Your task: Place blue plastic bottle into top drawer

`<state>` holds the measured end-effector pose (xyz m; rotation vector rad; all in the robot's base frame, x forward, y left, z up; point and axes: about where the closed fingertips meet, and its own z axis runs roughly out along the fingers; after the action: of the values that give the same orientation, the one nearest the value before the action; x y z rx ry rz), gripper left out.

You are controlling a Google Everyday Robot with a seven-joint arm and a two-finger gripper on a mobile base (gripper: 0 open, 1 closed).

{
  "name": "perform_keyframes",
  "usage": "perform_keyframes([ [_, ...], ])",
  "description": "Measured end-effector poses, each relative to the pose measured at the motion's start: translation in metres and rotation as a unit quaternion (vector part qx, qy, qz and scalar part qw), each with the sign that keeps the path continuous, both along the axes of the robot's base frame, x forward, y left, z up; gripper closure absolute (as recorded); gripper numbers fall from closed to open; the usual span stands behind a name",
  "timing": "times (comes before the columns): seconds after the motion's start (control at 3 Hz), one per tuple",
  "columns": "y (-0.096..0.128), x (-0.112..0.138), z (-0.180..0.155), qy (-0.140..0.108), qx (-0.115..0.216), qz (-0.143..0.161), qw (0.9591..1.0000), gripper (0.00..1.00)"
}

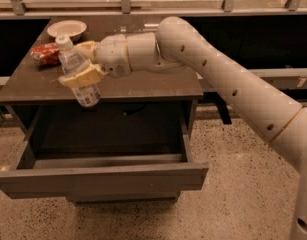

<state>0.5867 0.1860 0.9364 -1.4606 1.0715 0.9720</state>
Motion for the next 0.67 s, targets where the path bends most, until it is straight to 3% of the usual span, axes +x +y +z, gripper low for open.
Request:
perform_keyframes([
  [0.33,-0.025,-0.036,-0.061,0.061,-0.026,0.001,0.9978,1.00],
  [0.67,-0.036,-0.052,-0.087,0.082,-0.041,0.002,0.9958,1.00],
])
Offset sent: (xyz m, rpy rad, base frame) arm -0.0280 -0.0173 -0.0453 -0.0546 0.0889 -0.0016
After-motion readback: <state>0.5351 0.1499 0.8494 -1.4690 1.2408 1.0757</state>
